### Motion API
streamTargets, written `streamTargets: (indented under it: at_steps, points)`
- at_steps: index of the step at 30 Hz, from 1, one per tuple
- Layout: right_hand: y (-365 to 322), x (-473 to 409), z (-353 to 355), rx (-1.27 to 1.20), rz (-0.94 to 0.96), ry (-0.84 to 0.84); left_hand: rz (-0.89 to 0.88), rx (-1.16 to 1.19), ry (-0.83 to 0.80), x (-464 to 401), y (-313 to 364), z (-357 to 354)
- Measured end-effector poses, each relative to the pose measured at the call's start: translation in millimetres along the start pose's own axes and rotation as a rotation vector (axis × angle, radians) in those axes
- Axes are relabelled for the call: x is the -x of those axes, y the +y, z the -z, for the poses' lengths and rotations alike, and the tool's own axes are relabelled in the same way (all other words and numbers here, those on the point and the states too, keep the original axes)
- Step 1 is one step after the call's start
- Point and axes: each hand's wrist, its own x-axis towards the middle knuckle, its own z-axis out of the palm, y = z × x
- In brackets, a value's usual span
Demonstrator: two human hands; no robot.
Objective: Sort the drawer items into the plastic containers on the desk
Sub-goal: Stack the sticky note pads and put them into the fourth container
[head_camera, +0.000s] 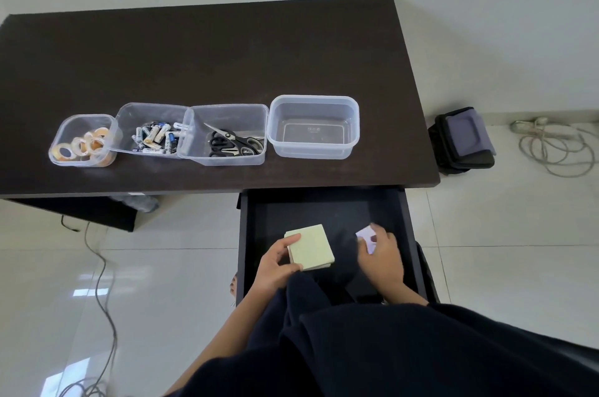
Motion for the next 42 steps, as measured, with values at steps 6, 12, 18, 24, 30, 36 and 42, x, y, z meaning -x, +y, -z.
streamTargets:
  at_steps: [6, 12, 18, 24, 30, 36, 42]
  points:
    - [37.6, -13.5, 3.7, 0.309, -0.028, -0.115, 0.046, -0.05, 0.0, 0.9, -8.7, 3.8]
    - [43.1, -20.2, -0.8, 0.372, -0.028, -0.14, 0.069, 0.01, -0.026, 6.1, -12.2, 4.9]
    - [42.1, -24.1, -1.8, 0.38, -0.037, -0.137, 0.085, 0.025, -0.015, 7.3, -16.0, 7.4]
    - [40.7, -31.2, -0.5, 0.359, -0.051, -0.131, 0.095, 0.011, 0.002, 5.9, -20.6, 8.4]
    - [30.2, -24.4, 9.5, 0.11, 0.094, -0.025, 0.103, -0.021, 0.019, 4.8, -17.2, 6.2]
    - [-16.5, -2.6, 24.5, -0.215, 0.212, 0.033, 0.1, 0.119, 0.062, 6.7, -7.8, 2.5]
    - [-59.0, 9.1, 27.8, -0.23, 0.362, 0.119, -0.026, 0.019, 0.115, 6.2, 5.1, 0.6]
